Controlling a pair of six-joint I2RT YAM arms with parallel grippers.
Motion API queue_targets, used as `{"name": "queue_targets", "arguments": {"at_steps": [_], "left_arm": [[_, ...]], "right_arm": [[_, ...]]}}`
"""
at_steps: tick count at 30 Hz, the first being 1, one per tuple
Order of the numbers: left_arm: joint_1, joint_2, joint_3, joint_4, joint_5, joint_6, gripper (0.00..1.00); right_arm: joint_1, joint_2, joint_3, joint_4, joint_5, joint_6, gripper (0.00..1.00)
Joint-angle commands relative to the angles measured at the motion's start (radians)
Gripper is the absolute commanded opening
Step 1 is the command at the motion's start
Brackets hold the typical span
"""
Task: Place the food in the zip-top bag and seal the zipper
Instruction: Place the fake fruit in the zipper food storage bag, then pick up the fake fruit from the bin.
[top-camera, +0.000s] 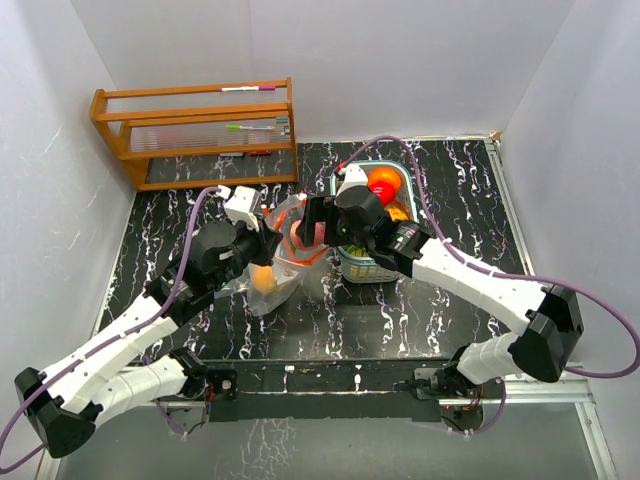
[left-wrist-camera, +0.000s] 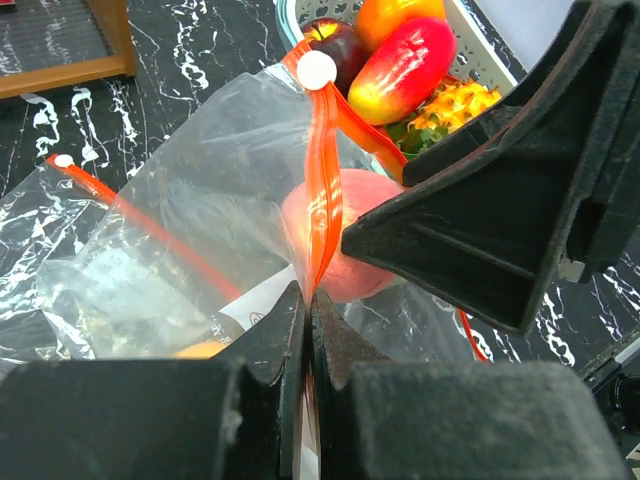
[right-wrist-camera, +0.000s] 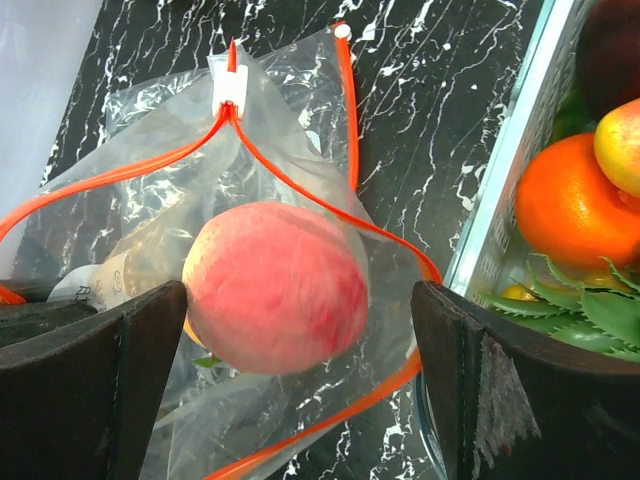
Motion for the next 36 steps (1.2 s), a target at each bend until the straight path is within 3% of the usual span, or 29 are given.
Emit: {"name": "queue_targets", "arguments": {"at_steps": [1,8,14,19,22,36], "left_arm": [[0.002,-0.006,0.022,0.003,-0.008,0.009,0.00],[0.002,0.028,-0.014,0.037,-0.019,0.011,0.00],[0.002,0.023,-0.019,0.042,-0.010,0.005,0.00],[0.002,0.003,-0.018,0.034,-0.011,0.012,0.00],[0.002,-0.005,-0.014,0.034,-0.013,0.019,0.00],[0.002,-0.005,-0.015,0.040,0.004,0.041,0.00]], "right_arm": [[0.019,-0.022,0.089,0.012,0.059,-0.026,0.98],[0.038,-0.120,0.116,-0.033,0.111,-0.046,0.98],[-0.023,-0.104,0.170,-0.235,0.390,0.014,0.98],[-0.233,-0.024,0.214,-0.271,0.280,0.027,0.98],[-0.294,0.040,0.235,-0.262,0.262,0.034,0.98],[-0.332,0.229,0.193,-0.172,0.360,0.075,0.98]]}}
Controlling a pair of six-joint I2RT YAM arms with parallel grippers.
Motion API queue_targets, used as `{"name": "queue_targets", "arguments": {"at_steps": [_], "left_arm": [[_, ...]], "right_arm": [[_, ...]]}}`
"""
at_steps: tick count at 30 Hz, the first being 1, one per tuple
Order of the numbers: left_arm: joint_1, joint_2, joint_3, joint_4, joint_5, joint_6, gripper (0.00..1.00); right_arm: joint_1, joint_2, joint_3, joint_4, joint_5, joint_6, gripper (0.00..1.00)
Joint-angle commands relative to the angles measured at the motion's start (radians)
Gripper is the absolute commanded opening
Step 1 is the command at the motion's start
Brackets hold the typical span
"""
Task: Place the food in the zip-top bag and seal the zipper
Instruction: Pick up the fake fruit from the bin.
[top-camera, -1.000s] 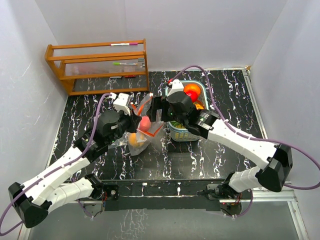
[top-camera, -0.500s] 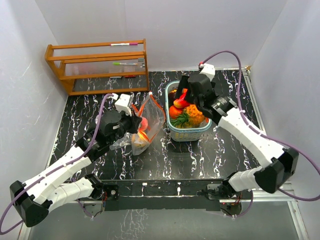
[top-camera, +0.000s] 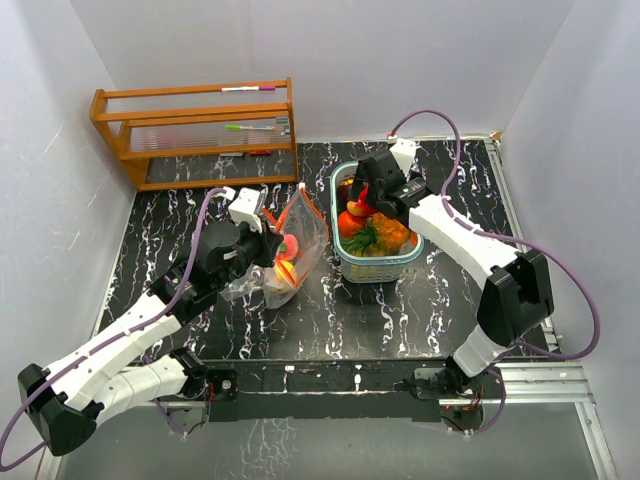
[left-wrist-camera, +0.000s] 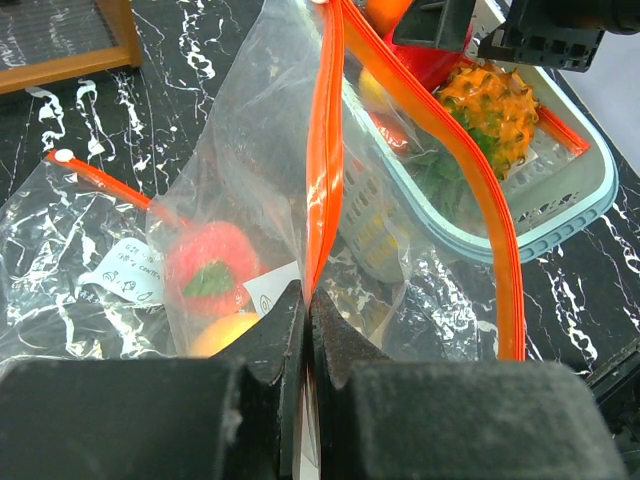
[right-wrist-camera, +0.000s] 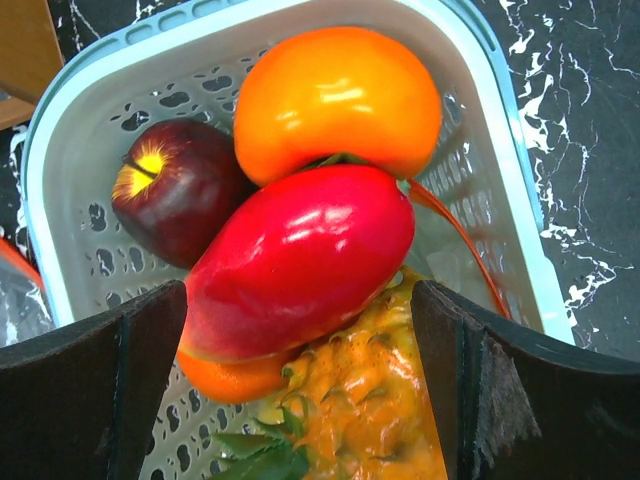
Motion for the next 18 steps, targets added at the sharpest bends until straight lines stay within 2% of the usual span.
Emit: {"name": "queue_targets", "arguments": {"at_steps": [1,6,11,13,16,18], "left_arm": [[0.002,-0.018,0.004,0.029,0.007,0.016,0.00],[0.002,-0.016,0.005,0.031,0.013,0.019,0.00],[0.002,-0.016,0.005,0.028,0.016,0.020,0.00],[0.002,-0.019,0.006,0.024,0.014,0.021,0.00],[0.002,-0.019,0.007,0.018,0.008,0.022,0.00],[0.002,-0.018,0.010,0.013,0.009,0.021,0.00]], "right_arm": [[-0.014,0.014,-0.004,0.091,0.060,0.013,0.98],[-0.021,0.039,-0.036,0.182,0.061,0.001,0.98],[-0.025,0.089,-0.029,0.189,0.026,-0.003,0.97],[-0.024,0.092,-0.030,0.192,-0.003,0.001,0.90],[-0.024,0.063,-0.040,0.202,-0.026,-0.001,0.68],[-0.025,0.027,-0.051,0.202,-0.025,-0.003,0.57]]}}
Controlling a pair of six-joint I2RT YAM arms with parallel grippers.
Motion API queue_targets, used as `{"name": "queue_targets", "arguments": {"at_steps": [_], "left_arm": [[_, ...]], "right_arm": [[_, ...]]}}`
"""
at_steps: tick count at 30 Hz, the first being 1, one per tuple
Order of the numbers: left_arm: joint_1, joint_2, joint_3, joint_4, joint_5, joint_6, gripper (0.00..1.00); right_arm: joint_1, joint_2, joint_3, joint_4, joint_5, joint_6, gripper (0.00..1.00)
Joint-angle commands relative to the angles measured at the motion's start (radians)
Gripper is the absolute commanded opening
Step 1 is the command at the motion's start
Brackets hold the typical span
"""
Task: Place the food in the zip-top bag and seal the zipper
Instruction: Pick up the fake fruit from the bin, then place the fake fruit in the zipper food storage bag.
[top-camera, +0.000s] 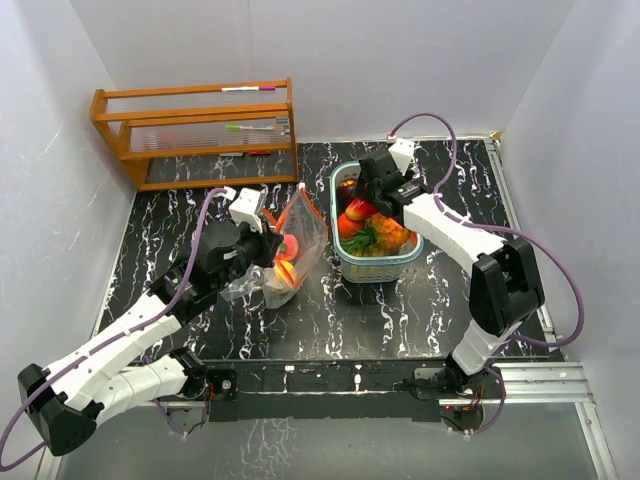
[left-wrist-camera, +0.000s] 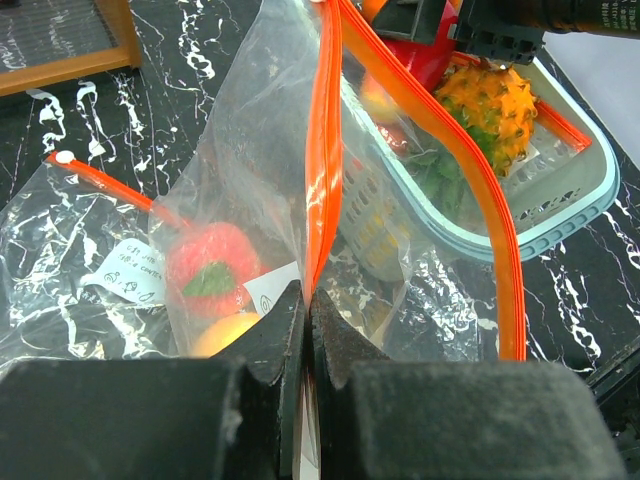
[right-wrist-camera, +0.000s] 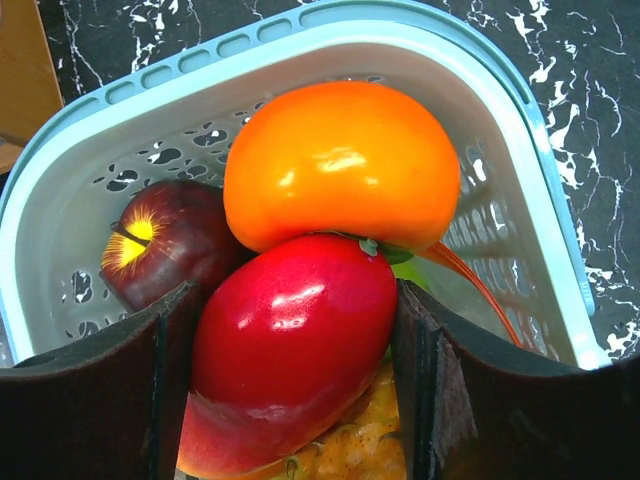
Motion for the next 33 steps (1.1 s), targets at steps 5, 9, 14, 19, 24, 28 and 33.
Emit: {"name": "queue_targets", "arguments": {"at_steps": [5,9,14,19,24,28,33], "left_arm": [[0.002,-0.011,0.008,0.016,-0.002,0.008,0.00],[0.002,0.006,0.008,0.020,-0.004,0.012,0.00],[0.002,0.023,0.005,0.027,-0.008,0.015,0.00],[0.002,0.042,0.012,0.029,-0.001,0.017,0.00],[0.002,0.048,0.012,0.036,0.011,0.013,0.00],[0.002,0.045,0.014,0.035,0.015,0.013,0.00],[0.002,0.032,0.017,0.031,0.015,0.014,0.00]], "right_arm": [[0.006,-0.183,-0.041,0.043,-0.058,-0.014,0.45],[0.007,-0.316,-0.053,0.074,-0.152,-0.059,0.38],[0.008,-0.476,-0.097,0.111,-0.280,-0.083,0.34],[0.040,-0.526,-0.087,0.152,-0.449,-0.101,0.33],[0.240,-0.465,-0.062,0.249,-0.417,-0.143,0.32],[0.331,-0.406,-0.067,0.339,-0.421,-0.142,0.33],[0.355,-0.337,-0.077,0.335,-0.387,-0.128,0.35]]}}
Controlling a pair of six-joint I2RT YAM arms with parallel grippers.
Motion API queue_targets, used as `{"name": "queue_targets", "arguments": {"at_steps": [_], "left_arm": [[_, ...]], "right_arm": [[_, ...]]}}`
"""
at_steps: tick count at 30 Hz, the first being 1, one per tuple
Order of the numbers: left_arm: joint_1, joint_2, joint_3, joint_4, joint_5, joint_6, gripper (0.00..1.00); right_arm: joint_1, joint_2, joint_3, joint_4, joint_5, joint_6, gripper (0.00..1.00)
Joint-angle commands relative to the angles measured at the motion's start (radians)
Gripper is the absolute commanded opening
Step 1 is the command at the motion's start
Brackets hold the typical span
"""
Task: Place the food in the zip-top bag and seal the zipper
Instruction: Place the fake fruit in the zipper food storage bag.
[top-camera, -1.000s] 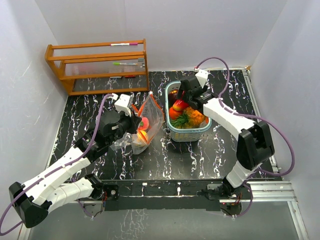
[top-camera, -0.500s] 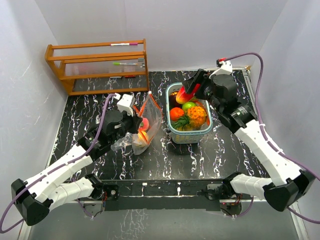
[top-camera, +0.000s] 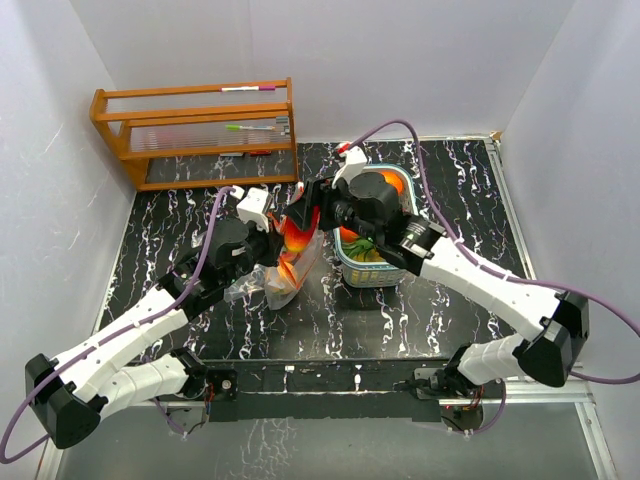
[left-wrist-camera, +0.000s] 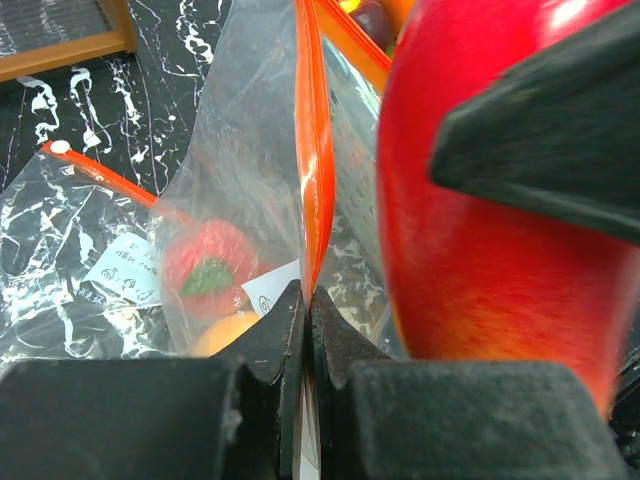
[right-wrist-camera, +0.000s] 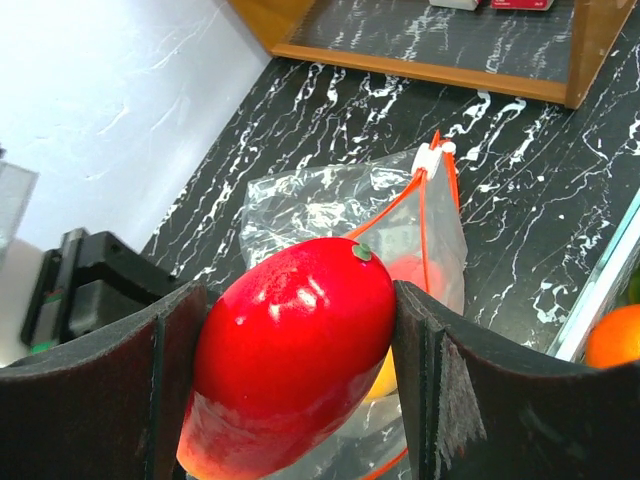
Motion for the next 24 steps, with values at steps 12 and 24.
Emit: {"name": "queue_targets", "arguments": {"at_steps": [12,24], "left_arm": [[0.002,-0.029,0.010,0.019,0.011,0.009,0.00],[0.002,-0.049,0.006,0.011,0.010,0.013,0.00]], "right_arm": [[0.034,0.031,0.017,-0.032,0.184,-0.034,0.98],[-0.160,0.065,0.139,-0.382,0.514,0.037,0.98]]}}
